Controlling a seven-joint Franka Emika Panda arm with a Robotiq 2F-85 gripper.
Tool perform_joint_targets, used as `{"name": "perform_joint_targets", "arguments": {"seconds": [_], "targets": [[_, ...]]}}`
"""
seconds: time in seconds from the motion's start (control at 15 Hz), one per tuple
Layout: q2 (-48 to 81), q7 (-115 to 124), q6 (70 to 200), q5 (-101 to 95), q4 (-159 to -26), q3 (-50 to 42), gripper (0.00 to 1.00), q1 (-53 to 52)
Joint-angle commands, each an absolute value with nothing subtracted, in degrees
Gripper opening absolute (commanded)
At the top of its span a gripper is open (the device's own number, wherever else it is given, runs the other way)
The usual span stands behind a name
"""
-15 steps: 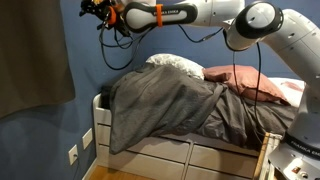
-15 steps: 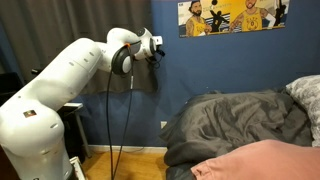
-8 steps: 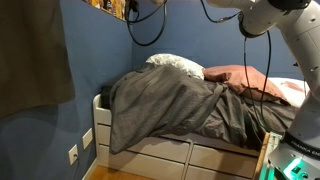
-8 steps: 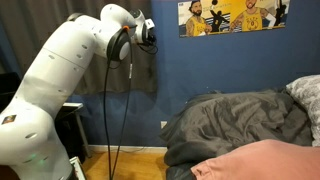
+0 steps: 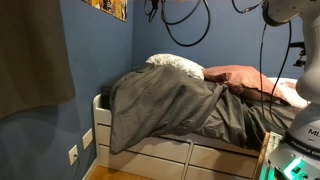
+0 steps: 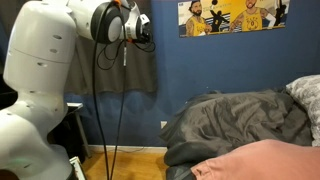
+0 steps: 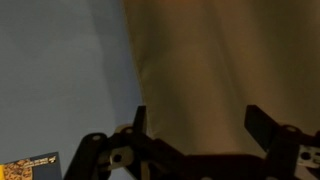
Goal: Pull up the grey covers
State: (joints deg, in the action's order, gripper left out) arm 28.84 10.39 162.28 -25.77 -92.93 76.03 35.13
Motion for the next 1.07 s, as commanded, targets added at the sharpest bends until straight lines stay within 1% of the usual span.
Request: {"name": "perform_joint_targets", "arguments": {"seconds": [0.0, 0.2, 0.47, 0.6, 0.67, 0.8, 1.0], "targets": [[21.0, 13.9, 167.9, -24.1, -105.0, 84.5, 1.00, 50.3], [21.4, 15.3, 166.3, -24.4, -107.8, 91.8, 1.00, 59.7], [20.2, 20.2, 158.5, -23.5, -108.6, 97.8, 1.00, 69.0], [18.9, 24.6, 157.2, -24.0, -109.6, 100.8, 1.00, 73.4], [22.6, 20.3, 158.2, -25.3, -108.3, 97.9, 1.00, 69.0], [21.7, 22.4, 157.5, -25.3, -109.0, 99.7, 1.00, 71.7], [20.8, 23.3, 157.5, -25.3, -109.4, 100.0, 1.00, 72.1]]}}
